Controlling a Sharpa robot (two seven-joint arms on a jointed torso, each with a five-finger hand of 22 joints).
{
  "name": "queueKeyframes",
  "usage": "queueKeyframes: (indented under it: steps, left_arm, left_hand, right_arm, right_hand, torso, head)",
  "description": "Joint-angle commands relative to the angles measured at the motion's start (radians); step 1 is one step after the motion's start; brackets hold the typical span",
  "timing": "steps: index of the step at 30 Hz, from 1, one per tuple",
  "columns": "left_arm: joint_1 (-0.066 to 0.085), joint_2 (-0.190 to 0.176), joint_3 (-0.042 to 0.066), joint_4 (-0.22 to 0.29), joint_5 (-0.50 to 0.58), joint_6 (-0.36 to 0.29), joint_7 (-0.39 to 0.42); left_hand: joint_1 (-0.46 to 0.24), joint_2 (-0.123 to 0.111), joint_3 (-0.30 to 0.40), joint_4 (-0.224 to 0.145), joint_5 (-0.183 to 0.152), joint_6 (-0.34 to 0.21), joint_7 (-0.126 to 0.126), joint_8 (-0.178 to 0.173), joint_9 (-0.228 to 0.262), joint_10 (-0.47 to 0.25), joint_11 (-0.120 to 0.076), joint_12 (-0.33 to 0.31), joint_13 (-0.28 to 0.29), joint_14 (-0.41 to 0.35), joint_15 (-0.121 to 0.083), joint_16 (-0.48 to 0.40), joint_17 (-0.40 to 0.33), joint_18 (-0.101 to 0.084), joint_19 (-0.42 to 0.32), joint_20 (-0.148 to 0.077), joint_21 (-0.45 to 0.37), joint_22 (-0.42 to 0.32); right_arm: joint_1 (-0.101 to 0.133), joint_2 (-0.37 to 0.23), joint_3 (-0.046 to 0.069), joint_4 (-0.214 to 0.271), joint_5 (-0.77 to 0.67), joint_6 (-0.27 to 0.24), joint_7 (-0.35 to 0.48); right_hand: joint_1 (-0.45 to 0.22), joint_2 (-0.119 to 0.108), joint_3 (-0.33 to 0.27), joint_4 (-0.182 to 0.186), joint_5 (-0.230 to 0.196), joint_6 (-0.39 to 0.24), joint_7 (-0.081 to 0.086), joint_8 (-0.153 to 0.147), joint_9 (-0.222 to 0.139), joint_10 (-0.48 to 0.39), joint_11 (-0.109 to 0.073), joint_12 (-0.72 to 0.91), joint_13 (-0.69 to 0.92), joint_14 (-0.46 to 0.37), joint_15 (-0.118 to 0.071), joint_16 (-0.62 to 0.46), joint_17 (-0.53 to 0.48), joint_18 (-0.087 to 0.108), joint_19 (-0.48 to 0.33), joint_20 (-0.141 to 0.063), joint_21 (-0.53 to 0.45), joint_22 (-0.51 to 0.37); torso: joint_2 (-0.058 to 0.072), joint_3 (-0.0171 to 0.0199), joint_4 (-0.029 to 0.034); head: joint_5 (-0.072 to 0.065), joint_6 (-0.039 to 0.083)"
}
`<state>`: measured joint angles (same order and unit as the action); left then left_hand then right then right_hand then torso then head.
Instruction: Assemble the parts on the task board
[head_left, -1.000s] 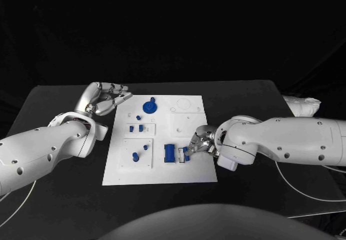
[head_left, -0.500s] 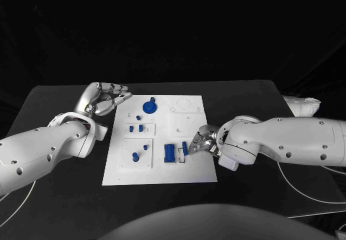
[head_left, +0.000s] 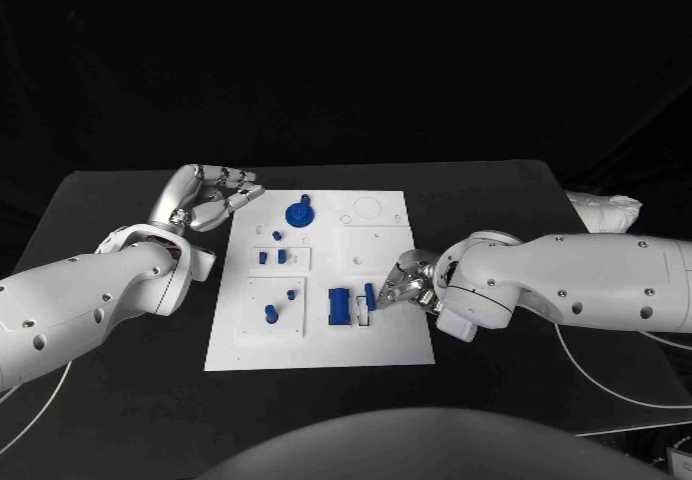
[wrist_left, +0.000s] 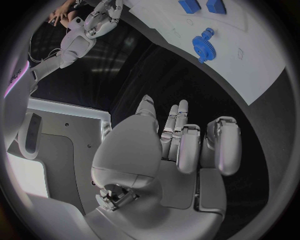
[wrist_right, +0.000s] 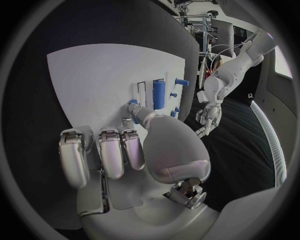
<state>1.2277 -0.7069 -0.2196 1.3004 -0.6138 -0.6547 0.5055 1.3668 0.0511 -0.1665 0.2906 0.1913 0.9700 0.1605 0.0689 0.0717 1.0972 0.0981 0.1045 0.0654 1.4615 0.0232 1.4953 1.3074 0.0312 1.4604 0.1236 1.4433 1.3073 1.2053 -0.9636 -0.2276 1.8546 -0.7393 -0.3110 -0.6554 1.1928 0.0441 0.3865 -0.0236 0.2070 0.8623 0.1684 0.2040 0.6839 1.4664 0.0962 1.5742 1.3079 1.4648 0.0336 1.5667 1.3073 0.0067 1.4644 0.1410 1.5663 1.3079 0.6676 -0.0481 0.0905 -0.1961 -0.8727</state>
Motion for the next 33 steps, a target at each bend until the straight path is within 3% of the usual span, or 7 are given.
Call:
queueKeyframes:
  steps: [1, 3, 8, 15, 33]
  left_arm:
    - [0.000, 0.001, 0.001, 0.001, -0.004, 0.011, 0.004]
    - [0.000, 0.001, 0.001, 0.001, -0.004, 0.011, 0.004]
    - [0.000, 0.002, 0.001, -0.001, -0.004, 0.013, 0.004]
    - [-0.001, 0.003, 0.001, -0.001, -0.004, 0.014, 0.004]
    - [-0.001, 0.004, 0.001, -0.001, -0.005, 0.015, 0.003]
  left_hand:
    - [0.002, 0.012, -0.004, 0.000, 0.004, 0.002, -0.003, -0.001, 0.001, 0.004, 0.000, 0.004, -0.001, 0.079, 0.001, -0.006, 0.173, 0.000, 0.034, 0.002, -0.006, 0.223]
    - [0.002, 0.012, -0.004, 0.000, 0.004, 0.002, -0.003, -0.001, 0.001, 0.004, 0.000, 0.004, -0.001, 0.079, 0.001, -0.006, 0.173, 0.000, 0.034, 0.002, -0.006, 0.223]
    - [0.002, 0.012, -0.004, 0.000, 0.004, 0.002, -0.003, -0.001, 0.001, 0.004, 0.000, 0.004, -0.001, 0.079, 0.001, -0.006, 0.173, 0.000, 0.034, 0.002, -0.006, 0.223]
    - [0.002, 0.012, -0.004, 0.000, 0.004, 0.002, -0.003, -0.001, 0.001, 0.004, 0.000, 0.004, -0.001, 0.079, 0.001, -0.006, 0.173, 0.000, 0.034, 0.002, -0.006, 0.223]
    - [0.002, 0.012, -0.004, 0.000, 0.004, 0.002, -0.003, -0.001, 0.001, 0.004, 0.000, 0.004, -0.001, 0.079, 0.001, -0.006, 0.173, 0.000, 0.034, 0.002, -0.006, 0.223]
  right_arm:
    - [-0.009, -0.004, -0.009, -0.005, -0.006, 0.005, -0.062]
    - [-0.009, -0.006, -0.009, -0.003, -0.008, 0.004, -0.063]
    - [-0.009, -0.005, -0.009, -0.005, -0.009, -0.004, -0.055]
    - [-0.009, 0.009, -0.009, -0.018, -0.004, 0.003, -0.036]
    - [-0.009, 0.039, -0.009, -0.043, -0.002, 0.004, -0.019]
  right_hand:
    - [-0.011, -0.009, -0.019, 0.004, -0.008, -0.010, 0.019, -0.027, -0.581, 0.104, 0.015, -0.003, 0.263, 0.106, 0.010, 0.004, 0.264, -0.007, 0.106, 0.004, 0.004, 0.263]
    - [-0.014, -0.015, -0.035, 0.007, -0.020, -0.023, 0.011, -0.029, -0.581, 0.104, 0.010, -0.003, 0.263, 0.106, 0.008, 0.004, 0.264, -0.007, 0.106, 0.006, 0.004, 0.263]
    - [-0.035, -0.030, -0.084, 0.028, -0.054, -0.096, 0.009, -0.038, -0.582, 0.104, 0.005, -0.003, 0.263, 0.106, 0.003, 0.004, 0.264, -0.007, 0.106, 0.004, 0.004, 0.263]
    - [-0.026, -0.026, -0.119, 0.038, -0.072, -0.208, 0.013, -0.050, -0.592, 0.104, -0.002, -0.003, 0.263, 0.106, -0.003, 0.004, 0.264, -0.007, 0.106, -0.002, 0.004, 0.263]
    - [-0.014, -0.019, -0.129, 0.037, -0.072, -0.268, 0.017, -0.055, -0.601, 0.104, 0.002, -0.003, 0.263, 0.106, 0.000, 0.004, 0.264, -0.007, 0.106, 0.000, 0.004, 0.263]
  torso:
    - [0.000, 0.0005, -0.0011]
    - [0.000, 0.0007, -0.0007]
    - [0.000, 0.0008, -0.0004]
    - [0.000, -0.0001, 0.0005]
    - [0.001, 0.0000, -0.0003]
  head:
    - [0.001, 0.000]
    - [0.000, 0.000]
    - [0.000, 0.000]
    - [-0.001, 0.000]
    - [0.001, 0.000]
